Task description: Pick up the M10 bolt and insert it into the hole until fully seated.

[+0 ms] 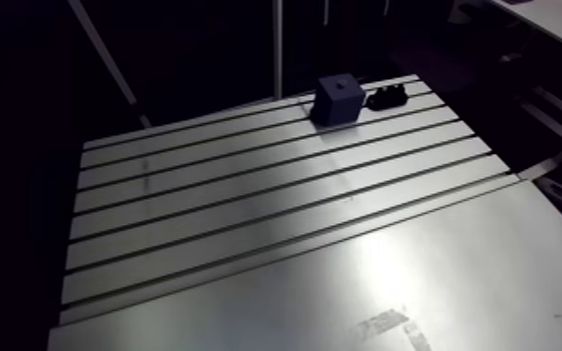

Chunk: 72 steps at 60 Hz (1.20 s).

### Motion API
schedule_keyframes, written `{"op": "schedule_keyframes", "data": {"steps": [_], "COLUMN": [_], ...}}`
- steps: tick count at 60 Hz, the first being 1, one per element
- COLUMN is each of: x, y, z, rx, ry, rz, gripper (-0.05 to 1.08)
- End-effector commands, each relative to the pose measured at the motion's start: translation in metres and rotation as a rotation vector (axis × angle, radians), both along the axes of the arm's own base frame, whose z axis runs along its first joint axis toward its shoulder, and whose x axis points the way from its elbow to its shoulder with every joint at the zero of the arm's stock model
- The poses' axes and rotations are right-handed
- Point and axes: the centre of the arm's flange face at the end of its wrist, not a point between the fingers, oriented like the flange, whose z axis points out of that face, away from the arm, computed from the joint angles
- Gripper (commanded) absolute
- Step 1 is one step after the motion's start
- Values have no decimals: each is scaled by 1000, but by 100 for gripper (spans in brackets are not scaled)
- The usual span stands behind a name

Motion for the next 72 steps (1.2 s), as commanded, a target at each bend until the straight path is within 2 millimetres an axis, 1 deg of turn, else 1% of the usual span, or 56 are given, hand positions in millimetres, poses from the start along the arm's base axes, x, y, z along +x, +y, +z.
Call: {"op": "schedule_keyframes", "data": {"steps": [1,6,9,10,13,18,30,41,46,64,68,70,71,72], "x": [100,108,110,112,112,113,112,116,119,111,109,106,105,105], "y": [-76,-80,-82,-86,-90,-102,-107,-128,-130,-134,-139,-143,-148,-148], "z": [88,94,94,93,91,88,92,95,93,97,98,97,97,97], "rx": [-14,-13,-12,-12,-13,-17,-15,-17,-13,-3,-6,-7,-7,-7], "ry": [203,214,213,211,207,201,206,214,220,255,259,258,256,256], "rz": [-21,-26,-26,-24,-22,-1,9,46,46,66,68,73,82,82], "gripper": [0,0,0,0,0,0,1,1,1,1,1,1,1,1]}}
